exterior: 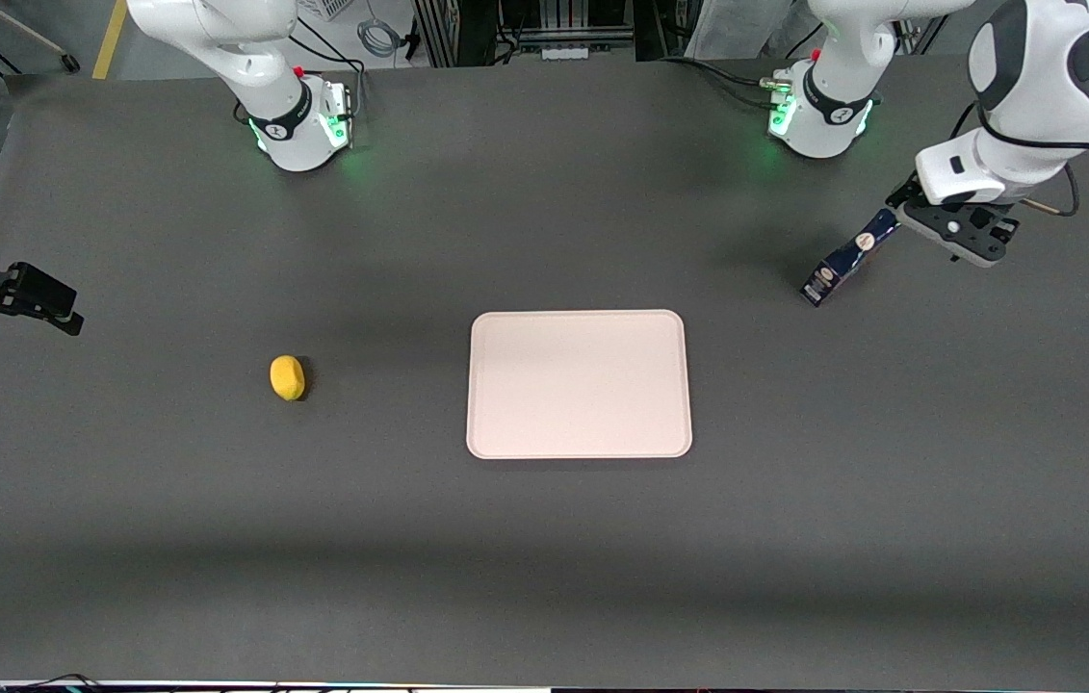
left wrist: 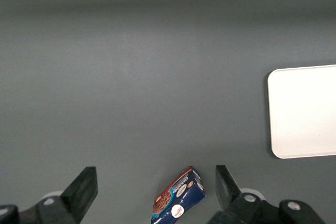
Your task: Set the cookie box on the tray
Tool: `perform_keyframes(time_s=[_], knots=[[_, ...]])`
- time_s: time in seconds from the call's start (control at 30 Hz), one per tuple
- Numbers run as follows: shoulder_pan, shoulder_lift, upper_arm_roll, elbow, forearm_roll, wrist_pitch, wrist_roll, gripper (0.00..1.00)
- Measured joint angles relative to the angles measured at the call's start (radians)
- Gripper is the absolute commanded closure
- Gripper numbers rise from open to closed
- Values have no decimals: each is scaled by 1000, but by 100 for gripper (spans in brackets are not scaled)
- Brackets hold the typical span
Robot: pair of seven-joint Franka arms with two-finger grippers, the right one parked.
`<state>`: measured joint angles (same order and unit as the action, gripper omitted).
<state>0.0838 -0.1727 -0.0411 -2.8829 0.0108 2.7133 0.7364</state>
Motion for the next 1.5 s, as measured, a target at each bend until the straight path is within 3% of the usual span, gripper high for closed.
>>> perform_keyframes(time_s=[0.37,0.67,0.83,0.93,1.5], knots=[[-7,16,-1,0,0,1,-39,4],[-17,16,-4,0,0,1,-57,69],[-25,16,-4,0,0,1,-65,77],[-26,16,-5,1,0,1,-68,87],[-28,19,-7,114,0,-24,-69,88]])
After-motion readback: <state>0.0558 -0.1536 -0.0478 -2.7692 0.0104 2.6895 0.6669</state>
